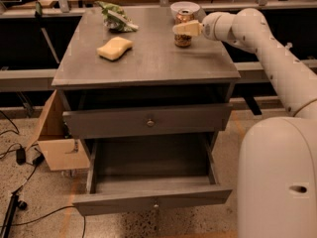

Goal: Place orange can into middle drawer

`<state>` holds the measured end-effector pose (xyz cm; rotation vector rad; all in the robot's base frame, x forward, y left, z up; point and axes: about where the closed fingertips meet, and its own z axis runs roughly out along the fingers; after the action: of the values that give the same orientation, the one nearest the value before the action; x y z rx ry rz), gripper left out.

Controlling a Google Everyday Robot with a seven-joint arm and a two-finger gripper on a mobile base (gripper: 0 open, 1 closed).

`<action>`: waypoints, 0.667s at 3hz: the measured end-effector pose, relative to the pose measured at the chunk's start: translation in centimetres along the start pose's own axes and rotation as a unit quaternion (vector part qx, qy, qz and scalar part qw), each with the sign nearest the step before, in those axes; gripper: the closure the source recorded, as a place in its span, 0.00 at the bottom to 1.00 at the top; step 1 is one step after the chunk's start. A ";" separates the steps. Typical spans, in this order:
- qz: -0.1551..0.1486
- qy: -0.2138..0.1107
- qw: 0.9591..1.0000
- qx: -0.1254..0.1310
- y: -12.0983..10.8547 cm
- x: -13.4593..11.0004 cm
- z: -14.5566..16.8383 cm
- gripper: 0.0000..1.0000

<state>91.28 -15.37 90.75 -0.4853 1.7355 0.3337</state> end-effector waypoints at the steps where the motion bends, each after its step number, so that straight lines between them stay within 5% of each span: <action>1: 0.005 -0.004 1.000 -0.026 1.5 0.4 2.7 0.16; 2: 0.004 -0.004 0.999 -0.043 2.3 0.6 3.7 0.39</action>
Offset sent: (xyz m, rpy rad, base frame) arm 0.0279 0.0398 -0.0159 0.0242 0.0087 0.1165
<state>93.26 -11.72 89.23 -0.5386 1.7208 0.4156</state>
